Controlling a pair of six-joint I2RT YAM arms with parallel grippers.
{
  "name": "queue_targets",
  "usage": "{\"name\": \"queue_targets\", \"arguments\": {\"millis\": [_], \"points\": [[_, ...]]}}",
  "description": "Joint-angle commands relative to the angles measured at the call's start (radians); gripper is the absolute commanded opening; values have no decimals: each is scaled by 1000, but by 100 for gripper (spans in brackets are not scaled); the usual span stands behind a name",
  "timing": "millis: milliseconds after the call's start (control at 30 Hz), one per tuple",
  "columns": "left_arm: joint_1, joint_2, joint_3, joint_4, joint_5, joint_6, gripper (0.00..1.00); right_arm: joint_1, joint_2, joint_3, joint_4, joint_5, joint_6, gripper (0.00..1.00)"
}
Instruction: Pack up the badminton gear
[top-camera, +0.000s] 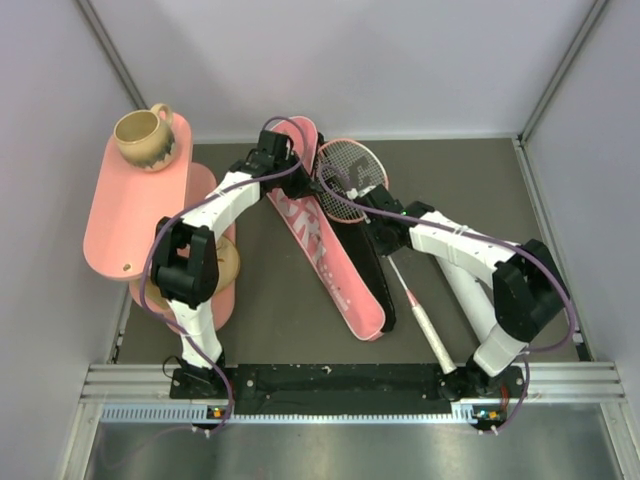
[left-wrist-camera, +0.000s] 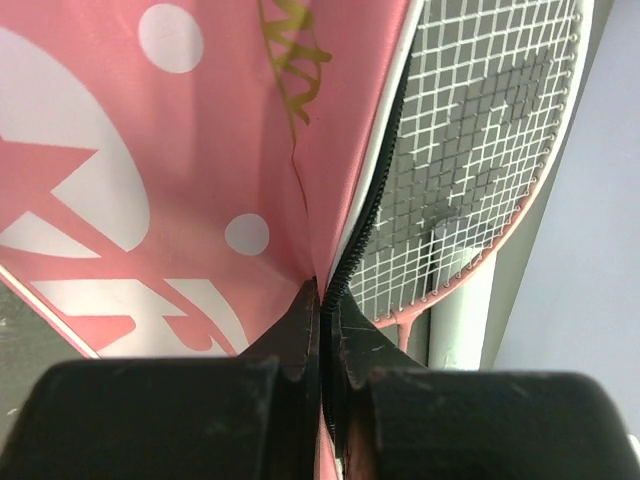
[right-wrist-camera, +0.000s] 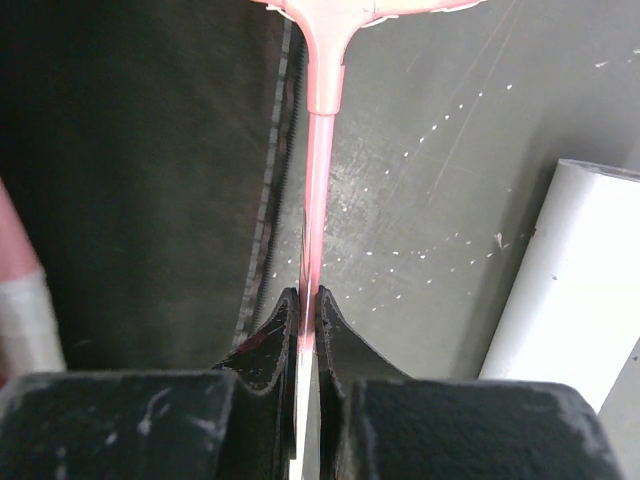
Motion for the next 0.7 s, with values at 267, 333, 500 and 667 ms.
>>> {"name": "queue_targets", "arguments": {"millis": [267, 333, 500, 667], "points": [[-22, -6, 6, 130, 103, 70, 0, 43, -83, -35, 85, -79, -71, 0], [-25, -6, 12, 135, 105, 88, 0, 49, -98, -50, 86, -100, -72, 0], [-26, -7, 17, 141, 123, 119, 0, 52, -115, -72, 108, -116, -52, 0], [-58, -13, 2, 159, 162, 99, 0, 50, -69, -6, 160, -68, 26, 0]]}}
